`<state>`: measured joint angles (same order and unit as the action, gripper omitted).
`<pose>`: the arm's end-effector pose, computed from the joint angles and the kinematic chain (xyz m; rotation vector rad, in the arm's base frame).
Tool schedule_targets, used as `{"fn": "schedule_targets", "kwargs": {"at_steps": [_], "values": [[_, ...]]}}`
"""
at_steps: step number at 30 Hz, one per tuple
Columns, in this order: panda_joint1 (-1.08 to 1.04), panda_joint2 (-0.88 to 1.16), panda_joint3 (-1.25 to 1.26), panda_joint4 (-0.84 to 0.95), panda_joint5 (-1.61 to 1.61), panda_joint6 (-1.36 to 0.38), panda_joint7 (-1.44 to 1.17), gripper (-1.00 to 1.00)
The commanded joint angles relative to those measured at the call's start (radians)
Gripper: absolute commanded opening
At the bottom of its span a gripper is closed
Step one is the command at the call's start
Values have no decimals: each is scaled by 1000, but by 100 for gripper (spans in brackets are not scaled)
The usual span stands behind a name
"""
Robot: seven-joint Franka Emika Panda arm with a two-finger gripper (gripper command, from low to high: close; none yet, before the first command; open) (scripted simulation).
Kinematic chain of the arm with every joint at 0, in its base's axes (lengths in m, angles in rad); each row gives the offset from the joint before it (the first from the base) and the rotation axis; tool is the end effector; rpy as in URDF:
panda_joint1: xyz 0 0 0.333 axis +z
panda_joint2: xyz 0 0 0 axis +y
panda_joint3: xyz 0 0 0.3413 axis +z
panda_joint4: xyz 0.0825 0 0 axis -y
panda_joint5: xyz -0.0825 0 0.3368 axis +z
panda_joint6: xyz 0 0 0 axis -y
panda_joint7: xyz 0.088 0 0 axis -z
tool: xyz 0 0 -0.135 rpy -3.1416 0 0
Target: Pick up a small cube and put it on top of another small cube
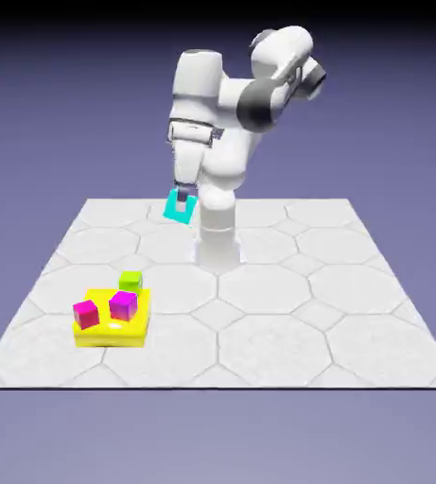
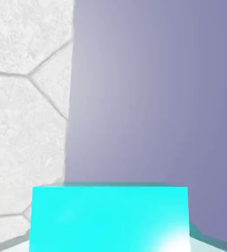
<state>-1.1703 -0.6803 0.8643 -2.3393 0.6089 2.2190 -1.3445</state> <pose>0.4170 -0.0357 0.5284 2.6448 1.0149 0.4280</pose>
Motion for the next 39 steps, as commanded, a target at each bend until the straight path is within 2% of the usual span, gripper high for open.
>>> {"fn": "schedule_targets", "kwargs": {"at_steps": [1, 39], "values": [[29, 10, -36, -8, -15, 11, 37, -100], [1128, 372, -1413, -327, -672, 372, 1476, -100]]}}
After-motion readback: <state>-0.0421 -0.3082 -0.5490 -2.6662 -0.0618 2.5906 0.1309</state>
